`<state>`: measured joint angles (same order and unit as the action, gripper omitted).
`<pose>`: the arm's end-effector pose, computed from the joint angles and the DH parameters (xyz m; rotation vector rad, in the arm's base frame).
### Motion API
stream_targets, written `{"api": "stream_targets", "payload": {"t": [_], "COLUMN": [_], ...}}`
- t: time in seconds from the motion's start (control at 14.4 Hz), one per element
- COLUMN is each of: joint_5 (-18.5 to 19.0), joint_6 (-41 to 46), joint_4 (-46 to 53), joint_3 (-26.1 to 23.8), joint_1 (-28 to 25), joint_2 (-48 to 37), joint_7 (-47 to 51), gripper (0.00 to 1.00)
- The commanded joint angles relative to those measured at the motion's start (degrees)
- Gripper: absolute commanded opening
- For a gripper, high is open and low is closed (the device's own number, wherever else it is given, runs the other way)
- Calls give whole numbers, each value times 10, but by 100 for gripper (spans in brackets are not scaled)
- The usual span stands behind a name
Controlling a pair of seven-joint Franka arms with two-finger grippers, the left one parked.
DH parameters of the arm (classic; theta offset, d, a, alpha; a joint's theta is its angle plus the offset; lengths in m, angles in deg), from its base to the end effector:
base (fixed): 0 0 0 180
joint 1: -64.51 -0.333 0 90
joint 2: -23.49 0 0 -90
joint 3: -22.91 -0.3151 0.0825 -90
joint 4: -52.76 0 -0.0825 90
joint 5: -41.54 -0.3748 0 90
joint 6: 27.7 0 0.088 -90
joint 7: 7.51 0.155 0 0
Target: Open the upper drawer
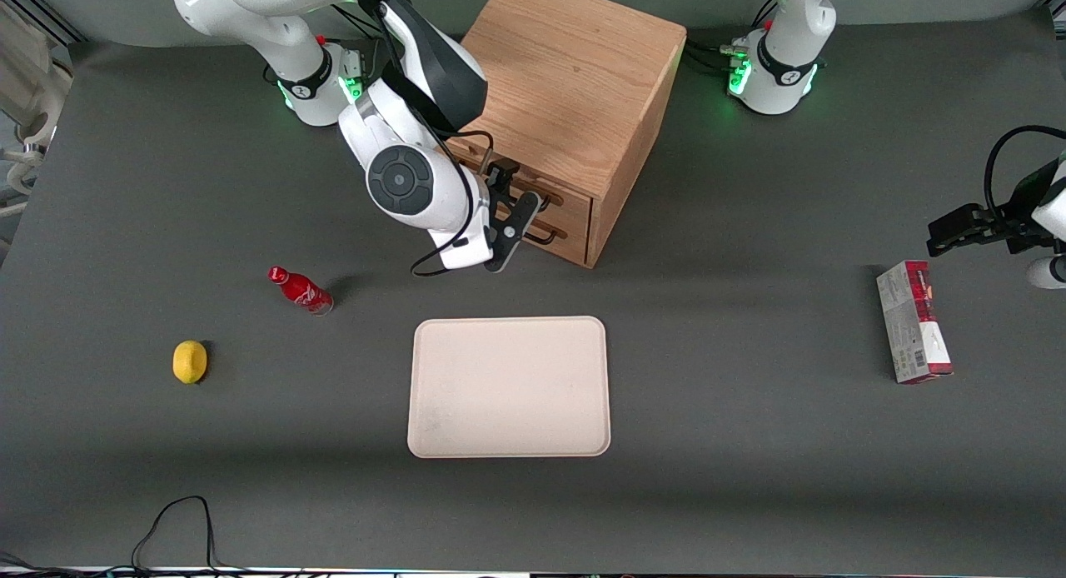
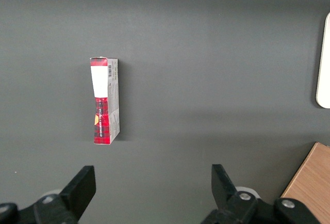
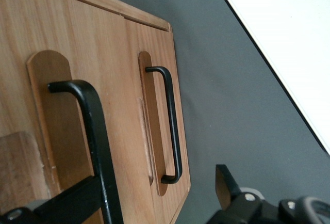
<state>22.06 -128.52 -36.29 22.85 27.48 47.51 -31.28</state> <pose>0.4808 0.4202 0.3533 -2.5010 -1.3046 0.3543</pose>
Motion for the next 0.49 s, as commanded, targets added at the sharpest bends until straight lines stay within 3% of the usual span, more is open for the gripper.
{"api": "stream_targets", "payload": {"t": [0.0,0.42], "joint_5": [-14,-40], "joint_6": [17,37], "joint_4": [-12,-11], "joint_3": [15,15], "joint_1": [-3,9], "joint_2": [-17,-19], "joint_7": [-22,-21], "gripper": [100,100]}}
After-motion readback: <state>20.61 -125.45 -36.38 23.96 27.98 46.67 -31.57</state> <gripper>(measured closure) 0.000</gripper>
